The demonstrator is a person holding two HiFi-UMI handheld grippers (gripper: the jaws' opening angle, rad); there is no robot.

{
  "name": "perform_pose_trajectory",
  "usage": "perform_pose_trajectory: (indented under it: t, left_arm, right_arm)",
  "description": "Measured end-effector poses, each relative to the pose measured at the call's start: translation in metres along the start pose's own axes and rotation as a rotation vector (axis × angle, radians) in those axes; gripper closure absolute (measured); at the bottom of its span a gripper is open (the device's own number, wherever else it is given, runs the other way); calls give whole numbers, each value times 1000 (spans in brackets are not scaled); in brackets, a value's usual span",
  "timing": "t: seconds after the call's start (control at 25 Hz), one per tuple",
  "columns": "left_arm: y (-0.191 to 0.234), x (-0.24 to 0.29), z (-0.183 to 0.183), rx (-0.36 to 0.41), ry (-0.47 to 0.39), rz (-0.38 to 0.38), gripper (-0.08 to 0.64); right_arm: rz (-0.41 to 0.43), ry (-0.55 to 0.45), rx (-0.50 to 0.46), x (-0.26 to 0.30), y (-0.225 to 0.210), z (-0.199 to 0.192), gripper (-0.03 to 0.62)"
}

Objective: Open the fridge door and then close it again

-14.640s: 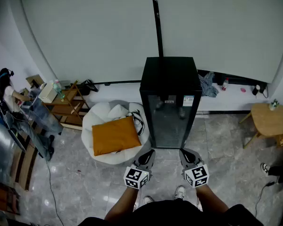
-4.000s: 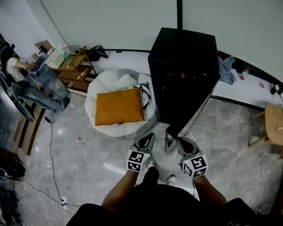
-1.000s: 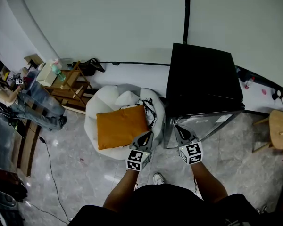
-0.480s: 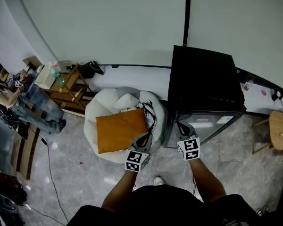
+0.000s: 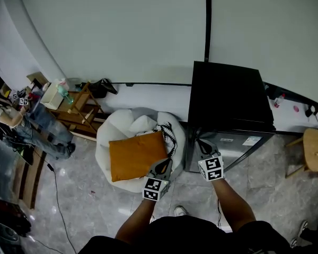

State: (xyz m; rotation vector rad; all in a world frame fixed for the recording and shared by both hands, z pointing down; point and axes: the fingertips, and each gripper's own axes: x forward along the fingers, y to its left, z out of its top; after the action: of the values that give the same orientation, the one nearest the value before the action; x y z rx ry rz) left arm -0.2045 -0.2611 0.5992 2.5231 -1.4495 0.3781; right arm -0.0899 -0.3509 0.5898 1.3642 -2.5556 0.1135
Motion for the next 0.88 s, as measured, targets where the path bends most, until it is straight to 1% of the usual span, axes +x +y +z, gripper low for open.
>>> perform_pose_trajectory:
  t: [0.2,0.44,0.64,0.88]
  left_arm:
    - [3,0,-3,4,5,20,538]
    - [-13,0,5,-5,-3,5,538]
    - [-32,-8,7,-12,-2,-10,538]
    - [-67,-17,11,-13,-25,-15,538]
  right_arm:
    - [2,2,19,1,2,2,575]
    - [18,-24,14,-16,5,11,575]
    - [34,-33,-7,-47,18,13,575]
    - [61,-49,-22,-99,33,8,575]
